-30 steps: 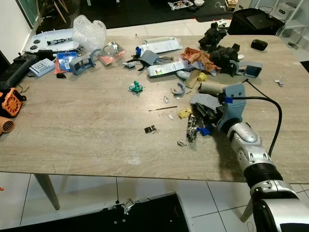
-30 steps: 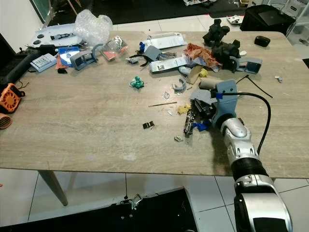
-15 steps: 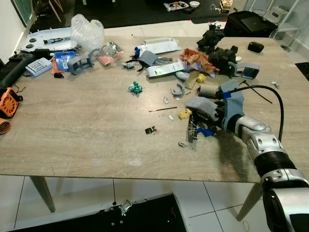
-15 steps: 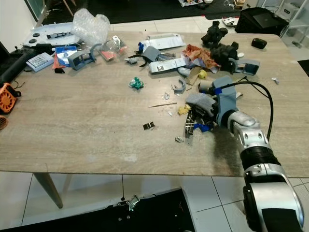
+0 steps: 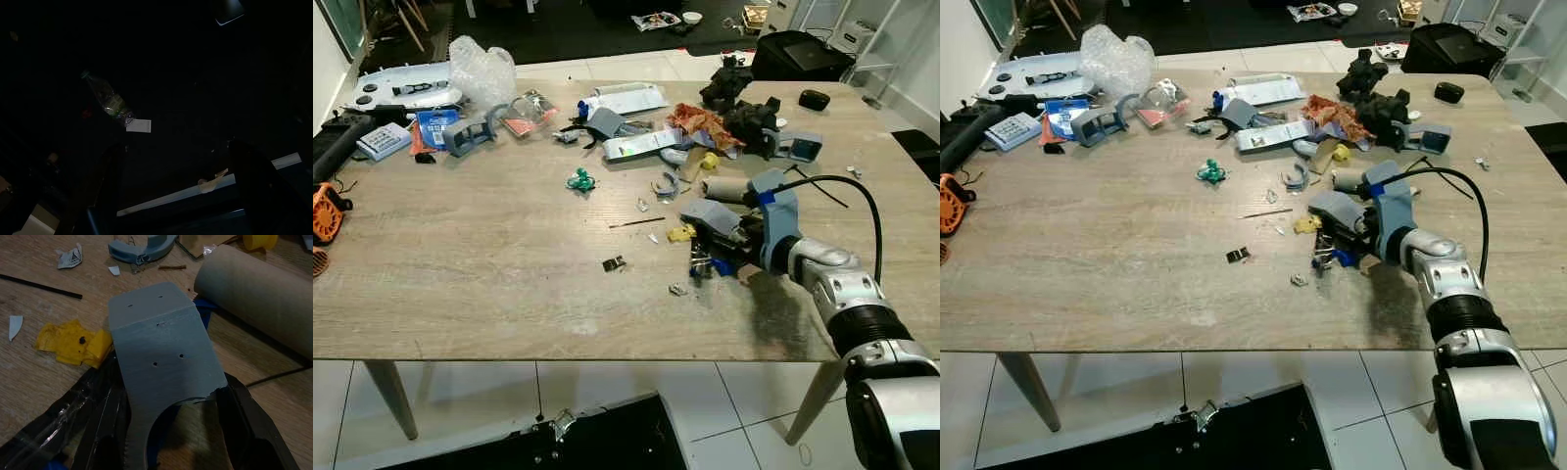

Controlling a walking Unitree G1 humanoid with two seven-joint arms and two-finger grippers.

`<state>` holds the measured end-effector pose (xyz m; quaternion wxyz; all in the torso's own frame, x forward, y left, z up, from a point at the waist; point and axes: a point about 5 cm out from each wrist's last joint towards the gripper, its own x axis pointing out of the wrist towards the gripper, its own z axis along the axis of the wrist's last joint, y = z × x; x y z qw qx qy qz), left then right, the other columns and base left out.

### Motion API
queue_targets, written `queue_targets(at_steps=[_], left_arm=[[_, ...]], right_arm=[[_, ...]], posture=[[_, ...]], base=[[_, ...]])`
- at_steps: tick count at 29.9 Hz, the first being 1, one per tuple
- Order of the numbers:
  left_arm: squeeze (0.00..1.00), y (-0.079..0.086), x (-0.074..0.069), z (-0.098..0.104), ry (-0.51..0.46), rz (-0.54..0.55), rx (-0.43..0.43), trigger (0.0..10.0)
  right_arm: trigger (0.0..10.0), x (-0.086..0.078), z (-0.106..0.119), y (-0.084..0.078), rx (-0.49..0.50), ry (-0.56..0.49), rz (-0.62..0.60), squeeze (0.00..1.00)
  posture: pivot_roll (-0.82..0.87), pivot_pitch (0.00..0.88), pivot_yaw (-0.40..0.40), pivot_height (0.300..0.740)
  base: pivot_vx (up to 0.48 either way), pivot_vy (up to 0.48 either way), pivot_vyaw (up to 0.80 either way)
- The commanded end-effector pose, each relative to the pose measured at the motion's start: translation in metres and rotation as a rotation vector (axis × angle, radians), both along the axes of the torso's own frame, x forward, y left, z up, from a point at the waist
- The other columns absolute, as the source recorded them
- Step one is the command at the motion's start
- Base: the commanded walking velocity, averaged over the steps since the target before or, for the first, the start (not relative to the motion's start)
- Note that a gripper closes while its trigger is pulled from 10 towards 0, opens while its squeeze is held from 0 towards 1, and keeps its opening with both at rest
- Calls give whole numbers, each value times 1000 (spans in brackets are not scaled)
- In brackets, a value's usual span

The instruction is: Picking trash to rubbish bin

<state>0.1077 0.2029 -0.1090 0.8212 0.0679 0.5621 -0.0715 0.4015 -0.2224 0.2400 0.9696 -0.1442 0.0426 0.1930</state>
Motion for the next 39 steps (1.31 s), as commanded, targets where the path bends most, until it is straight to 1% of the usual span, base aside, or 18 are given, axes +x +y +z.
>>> queue_targets(at_steps=[1, 6, 10, 12, 13, 14, 15, 16, 17, 18, 19, 20, 22, 24, 27, 30, 31, 39], left_arm=[[0, -11, -10, -4, 35, 11, -27, 10000], [0, -13, -6, -4, 29, 14, -28, 10000], [0, -14, -2, -3, 21, 16, -30, 10000], [0, -15, 2, -2, 12, 21, -34, 10000], [0, -15, 2, -2, 12, 21, -34, 10000], [0, -15, 5, -1, 7, 23, -36, 10000], [0, -15, 5, -1, 7, 23, -36, 10000], [0, -16, 6, -1, 3, 24, -37, 10000], [0, -16, 9, 0, -3, 30, -42, 10000], [0, -16, 9, 0, -3, 30, -42, 10000], [0, -17, 11, 0, -9, 37, -46, 10000], [0, -17, 14, 1, -19, 49, -53, 10000], [0, -18, 20, 3, -31, 58, -60, 10000], [0, -18, 21, 3, -34, 60, -61, 10000], [0, -17, 27, 5, -50, 81, -73, 10000], [0, -17, 29, 6, -55, 89, -75, 10000], [0, -11, 31, 7, -62, 114, -62, 10000], [0, 7, 31, 9, -56, 123, 12, 10000]], right_arm=[[0, -2, -10, -6, -12, 45, -15, 0], [0, -2, -8, -4, 17, 36, 3, 0], [0, -3, -3, -1, 87, -4, 31, 0], [0, -5, 9, 4, 217, -80, 103, 0], [0, -5, 9, 4, 217, -80, 103, 0], [0, -8, 17, 9, 336, -131, 179, 0], [0, -8, 17, 9, 336, -131, 179, 0], [0, -11, 23, 11, 414, -168, 233, 0], [1098, -16, 27, 15, 498, -188, 301, 0], [1098, -16, 27, 15, 498, -188, 301, 0], [10000, -21, 29, 19, 563, -197, 376, 0], [10000, -30, 27, 27, 637, -200, 469, 0], [10000, -47, 15, 43, 712, -190, 605, 0], [10000, -52, 11, 48, 725, -185, 632, 0], [10000, -69, -2, 63, 780, -154, 757, 0], [10000, -75, -5, 68, 800, -142, 798, 0], [10000, -89, -14, 81, 814, -106, 879, 0], [10000, -104, -30, 95, 833, -30, 896, 0]], posture=[[-182, 255, 7, 740], [-183, 237, 7, 740], [-183, 224, 9, 740], [-184, 206, 11, 740], [-184, 206, 11, 740], [-184, 198, 12, 740], [-184, 198, 12, 740], [-185, 195, 13, 740], [-185, 188, 14, 740], [-185, 188, 14, 740], [-184, 176, 16, 740], [-184, 166, 19, 740], [-179, 151, 22, 740], [-179, 151, 22, 740], [-176, 130, 35, 740], [-180, 119, 42, 740], [-189, 108, 57, 740], [-202, 109, 80, 740]], base=[[0, 0, 0], [0, 0, 0], [0, 0, 0], [0, 0, 0], [0, 0, 0], [0, 0, 0], [0, 0, 0], [0, 0, 0], [0, 0, 0], [0, 0, 0], [0, 0, 0], [0, 0, 0], [0, 0, 0], [0, 0, 0], [0, 0, 0], [0, 0, 0], [0, 0, 0], [0, 0, 0]])
